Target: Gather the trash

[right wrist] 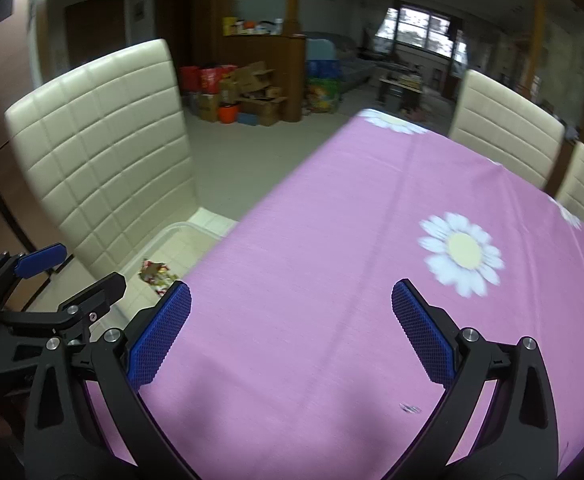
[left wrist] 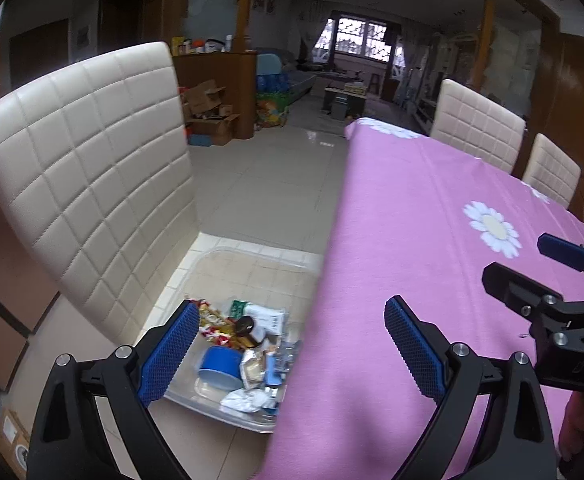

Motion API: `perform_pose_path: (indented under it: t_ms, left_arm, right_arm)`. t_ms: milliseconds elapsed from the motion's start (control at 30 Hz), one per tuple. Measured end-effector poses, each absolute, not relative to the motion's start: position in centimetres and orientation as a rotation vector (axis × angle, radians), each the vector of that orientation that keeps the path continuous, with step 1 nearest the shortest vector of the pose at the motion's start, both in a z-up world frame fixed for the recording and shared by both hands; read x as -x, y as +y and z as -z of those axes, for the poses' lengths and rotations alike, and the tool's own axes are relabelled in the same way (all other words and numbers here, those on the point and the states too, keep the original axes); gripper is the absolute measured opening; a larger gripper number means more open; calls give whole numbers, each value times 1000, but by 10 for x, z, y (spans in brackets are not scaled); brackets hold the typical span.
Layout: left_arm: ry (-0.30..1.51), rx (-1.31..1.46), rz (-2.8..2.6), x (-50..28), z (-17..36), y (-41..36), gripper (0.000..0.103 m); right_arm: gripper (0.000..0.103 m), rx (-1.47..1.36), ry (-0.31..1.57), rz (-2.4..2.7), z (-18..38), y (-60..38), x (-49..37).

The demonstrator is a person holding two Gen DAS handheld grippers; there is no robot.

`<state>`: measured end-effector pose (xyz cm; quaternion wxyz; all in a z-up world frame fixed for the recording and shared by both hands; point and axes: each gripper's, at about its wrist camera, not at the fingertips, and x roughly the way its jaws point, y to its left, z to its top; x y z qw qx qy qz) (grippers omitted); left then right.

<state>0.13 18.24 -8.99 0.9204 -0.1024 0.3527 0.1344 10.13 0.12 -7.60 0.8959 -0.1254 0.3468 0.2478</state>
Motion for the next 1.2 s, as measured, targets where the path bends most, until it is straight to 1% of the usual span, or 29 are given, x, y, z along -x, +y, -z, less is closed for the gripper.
perform_pose_path:
  t_ms: [233, 367, 533, 700, 833, 933, 1200]
  left_arm:
    - [757, 238, -176, -3, 71, 153, 91]
    - [721, 183, -179, 0, 57, 137, 91]
    - [720, 161, -168, -1, 44, 127, 91]
    - [709, 114, -155, -3, 20, 118, 91]
    - [685, 98, -145, -1, 4, 112, 91]
    - [670, 98, -150, -1, -1, 109, 91]
    - [633, 132, -187, 2, -14, 115, 91]
  right_arm:
    - [99, 228, 763, -413, 62, -38, -98]
    - [99, 206, 757, -367, 51, -55, -93]
    - [99, 150, 751, -346, 36, -72, -90]
    - [99, 103, 820, -322, 19, -82, -92]
    - [99, 166, 761, -253, 1, -81, -84]
    - [99, 152, 708, -243, -8, -85, -77]
    - [99, 104, 696, -249, -17, -92, -78]
